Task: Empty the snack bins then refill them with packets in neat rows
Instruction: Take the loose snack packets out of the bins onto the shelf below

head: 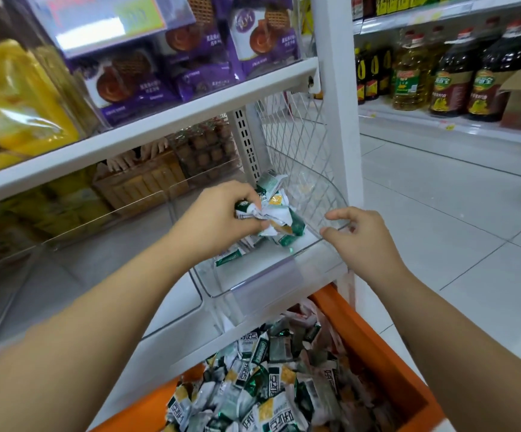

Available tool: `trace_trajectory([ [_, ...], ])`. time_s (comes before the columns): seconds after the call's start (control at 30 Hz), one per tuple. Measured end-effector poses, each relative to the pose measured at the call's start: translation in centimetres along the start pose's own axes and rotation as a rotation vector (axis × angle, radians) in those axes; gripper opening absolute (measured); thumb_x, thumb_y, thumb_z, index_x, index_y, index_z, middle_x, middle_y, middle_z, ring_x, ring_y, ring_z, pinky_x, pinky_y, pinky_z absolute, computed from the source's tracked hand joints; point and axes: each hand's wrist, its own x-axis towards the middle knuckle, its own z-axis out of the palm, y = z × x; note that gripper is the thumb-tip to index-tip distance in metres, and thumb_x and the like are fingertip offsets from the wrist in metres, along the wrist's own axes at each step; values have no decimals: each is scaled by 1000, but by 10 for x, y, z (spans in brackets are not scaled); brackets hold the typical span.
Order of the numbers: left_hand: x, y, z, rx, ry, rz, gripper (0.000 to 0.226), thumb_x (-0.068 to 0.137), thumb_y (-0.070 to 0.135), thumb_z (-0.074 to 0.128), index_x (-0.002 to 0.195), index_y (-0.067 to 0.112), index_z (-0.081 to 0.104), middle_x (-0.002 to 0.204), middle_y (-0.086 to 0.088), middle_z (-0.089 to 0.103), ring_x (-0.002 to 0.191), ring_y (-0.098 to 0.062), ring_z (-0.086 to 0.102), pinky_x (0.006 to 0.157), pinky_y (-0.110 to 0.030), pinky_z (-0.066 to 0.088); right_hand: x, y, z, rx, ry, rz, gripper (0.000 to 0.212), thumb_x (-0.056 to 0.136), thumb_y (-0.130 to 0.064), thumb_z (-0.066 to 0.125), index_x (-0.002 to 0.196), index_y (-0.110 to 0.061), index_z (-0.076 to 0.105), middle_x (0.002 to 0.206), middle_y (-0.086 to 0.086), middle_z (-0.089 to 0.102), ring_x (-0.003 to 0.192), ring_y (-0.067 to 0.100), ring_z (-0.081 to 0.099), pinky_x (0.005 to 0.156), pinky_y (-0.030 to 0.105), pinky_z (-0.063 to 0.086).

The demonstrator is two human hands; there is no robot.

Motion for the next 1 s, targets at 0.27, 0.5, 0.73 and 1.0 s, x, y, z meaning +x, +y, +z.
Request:
trace_trajectory([
  [0.27,-130,18,17,-176,6,-72,22,73,29,80,80,31,59,89,13,61,86,0,55,72,-12,40,-50,-2,17,-423,-192,-195,56,86,-19,66,137,-31,47,159,9,5,144,29,10,111,37,22],
  [0.5,-204,-36,120,-323,-57,-637,17,82,33,73,77,30,57,79,10,61,60,1,51,48,-12,33,-50,2,25,-493,-241,-251,62,82,-18,66,139,-31,45,158,12,15,144,31,14,111,36,19],
  [0.73,-208,-70,156,-449,-12,-852,62,84,32,72,137,25,41,129,-2,40,118,-17,44,95,-28,40,-49,0,25,-495,-240,-256,59,84,-17,64,138,-30,45,157,6,16,142,29,14,108,39,23],
  [1.0,-198,-33,106,-470,-230,-534,28,92,27,62,118,36,57,118,15,60,107,0,57,90,-18,46,-43,7,27,-539,-203,-290,52,83,-22,67,132,-30,52,153,8,28,141,30,19,104,27,13],
])
